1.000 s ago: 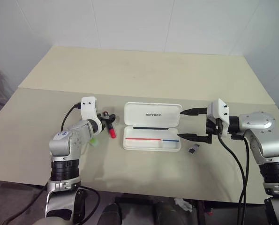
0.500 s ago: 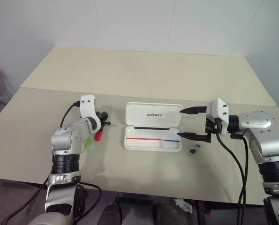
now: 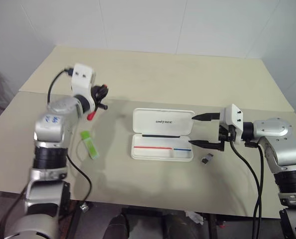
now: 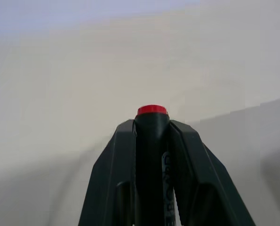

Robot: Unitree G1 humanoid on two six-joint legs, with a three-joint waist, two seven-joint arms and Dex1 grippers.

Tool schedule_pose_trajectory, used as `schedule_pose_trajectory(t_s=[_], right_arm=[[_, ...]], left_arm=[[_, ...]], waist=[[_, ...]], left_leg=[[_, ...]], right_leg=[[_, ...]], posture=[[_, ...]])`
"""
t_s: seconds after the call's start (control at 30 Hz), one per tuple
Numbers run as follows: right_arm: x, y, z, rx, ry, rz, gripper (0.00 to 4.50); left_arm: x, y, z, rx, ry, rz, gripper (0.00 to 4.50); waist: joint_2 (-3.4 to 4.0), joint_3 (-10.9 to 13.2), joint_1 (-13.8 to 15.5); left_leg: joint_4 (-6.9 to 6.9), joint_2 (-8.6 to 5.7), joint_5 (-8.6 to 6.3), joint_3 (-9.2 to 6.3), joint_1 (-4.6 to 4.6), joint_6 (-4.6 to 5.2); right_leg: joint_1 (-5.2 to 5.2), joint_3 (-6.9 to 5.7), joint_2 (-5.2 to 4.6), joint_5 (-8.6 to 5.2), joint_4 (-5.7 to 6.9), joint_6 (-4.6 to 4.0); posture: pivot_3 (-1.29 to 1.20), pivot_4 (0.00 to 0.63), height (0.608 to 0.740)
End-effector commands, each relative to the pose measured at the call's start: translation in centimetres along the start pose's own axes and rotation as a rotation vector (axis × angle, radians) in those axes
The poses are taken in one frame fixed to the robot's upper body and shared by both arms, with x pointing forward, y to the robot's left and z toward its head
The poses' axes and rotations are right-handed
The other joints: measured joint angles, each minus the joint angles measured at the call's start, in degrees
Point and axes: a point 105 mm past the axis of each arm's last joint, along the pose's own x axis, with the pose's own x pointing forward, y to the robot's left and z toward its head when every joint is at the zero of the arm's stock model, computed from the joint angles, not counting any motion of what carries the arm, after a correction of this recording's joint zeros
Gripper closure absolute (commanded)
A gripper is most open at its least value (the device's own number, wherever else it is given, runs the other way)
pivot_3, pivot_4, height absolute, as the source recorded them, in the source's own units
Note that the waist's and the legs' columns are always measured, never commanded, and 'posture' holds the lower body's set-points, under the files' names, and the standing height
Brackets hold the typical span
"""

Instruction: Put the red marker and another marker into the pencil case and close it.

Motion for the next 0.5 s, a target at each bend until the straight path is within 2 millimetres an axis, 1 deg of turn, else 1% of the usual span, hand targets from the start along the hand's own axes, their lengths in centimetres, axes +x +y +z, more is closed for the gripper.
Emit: schedule_pose_trajectory(t_s=[0.03,0.13,0.2,0.33,0.4,0.47,0.5], right_arm=[[-1.2,-0.3,1.2,-0.035,-0.064,-0.023,0.0],[-1.6,-0.2,1.2,-0.019,-0.088,-0.018,0.0],[-2.0,0.0,1.2,0.026,-0.147,-0.025,0.0],[-3.0,1.1,0.7,0.105,-0.214,0.008,0.0],[-3.5,1.4,0.7,0.144,-0.25,0.016,0.0],[-3.8,1.7,0.2,0.183,-0.25,0.027,0.0],[-4.1,2.2,-0.1,0.208,-0.261,0.048,0.0]], left_arm=[[-0.5,-3.0,3.7,0.15,-0.107,-0.214,3.87],[-1.1,-5.0,5.2,0.223,-0.16,-0.368,3.87],[-1.6,-7.4,5.9,0.271,-0.189,-0.545,3.87],[-2.0,-11.0,5.5,0.31,-0.194,-0.77,3.87],[-2.1,-12.2,5.1,0.325,-0.193,-0.835,3.87],[-2.1,-12.9,4.9,0.335,-0.193,-0.88,3.87],[-2.1,-13.6,4.7,0.335,-0.193,-0.914,3.87]], waist=[[0.0,0.0,0.1],[0.01,0.0,0.0],[0.01,0.0,0.1],[0.02,0.0,0.1],[0.03,0.0,0.1],[0.03,0.0,-0.1],[0.03,0.0,-0.1]], left_leg=[[-0.02,0.0,0.0,0.02,0.01,0.0],[-0.01,0.0,-0.01,0.02,0.0,0.01],[-0.01,0.01,-0.01,0.02,-0.01,0.02],[0.0,0.01,-0.01,0.01,-0.03,0.06],[0.01,0.01,-0.12,0.02,-0.02,0.27],[0.07,0.0,-0.12,0.01,-0.03,0.3],[0.08,0.0,-0.12,0.03,0.0,0.31]], right_leg=[[0.04,0.01,-0.01,0.0,-0.05,0.0],[0.04,0.0,-0.01,-0.01,-0.07,-0.01],[0.03,0.01,0.0,-0.01,-0.04,-0.01],[0.04,0.01,0.01,-0.01,-0.05,-0.01],[0.05,0.01,0.01,-0.01,-0.04,-0.01],[0.04,0.02,0.01,-0.01,0.01,-0.01],[0.05,0.05,0.01,-0.01,0.03,-0.01]], posture=[[0.0,0.15,0.74],[0.0,0.15,0.74],[0.0,0.15,0.74],[0.0,0.15,0.74],[0.0,0.15,0.74],[0.0,0.15,0.74],[0.0,0.15,0.74]])
